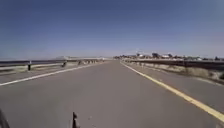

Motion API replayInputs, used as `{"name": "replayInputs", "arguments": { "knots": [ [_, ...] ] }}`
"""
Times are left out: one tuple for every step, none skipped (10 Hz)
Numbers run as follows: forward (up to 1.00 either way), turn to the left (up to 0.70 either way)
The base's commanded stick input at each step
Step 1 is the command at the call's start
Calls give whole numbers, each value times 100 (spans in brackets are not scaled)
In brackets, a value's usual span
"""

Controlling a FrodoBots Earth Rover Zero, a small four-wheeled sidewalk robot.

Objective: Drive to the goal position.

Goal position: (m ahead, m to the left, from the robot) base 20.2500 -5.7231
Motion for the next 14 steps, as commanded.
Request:
{"name": "replayInputs", "arguments": {
  "knots": [
    [100,0],
    [100,0],
    [100,0],
    [100,0],
    [100,0],
    [100,0],
    [100,0],
    [100,0],
    [100,0],
    [100,0],
    [100,0],
    [100,0],
    [100,5],
    [100,18]
  ]
}}
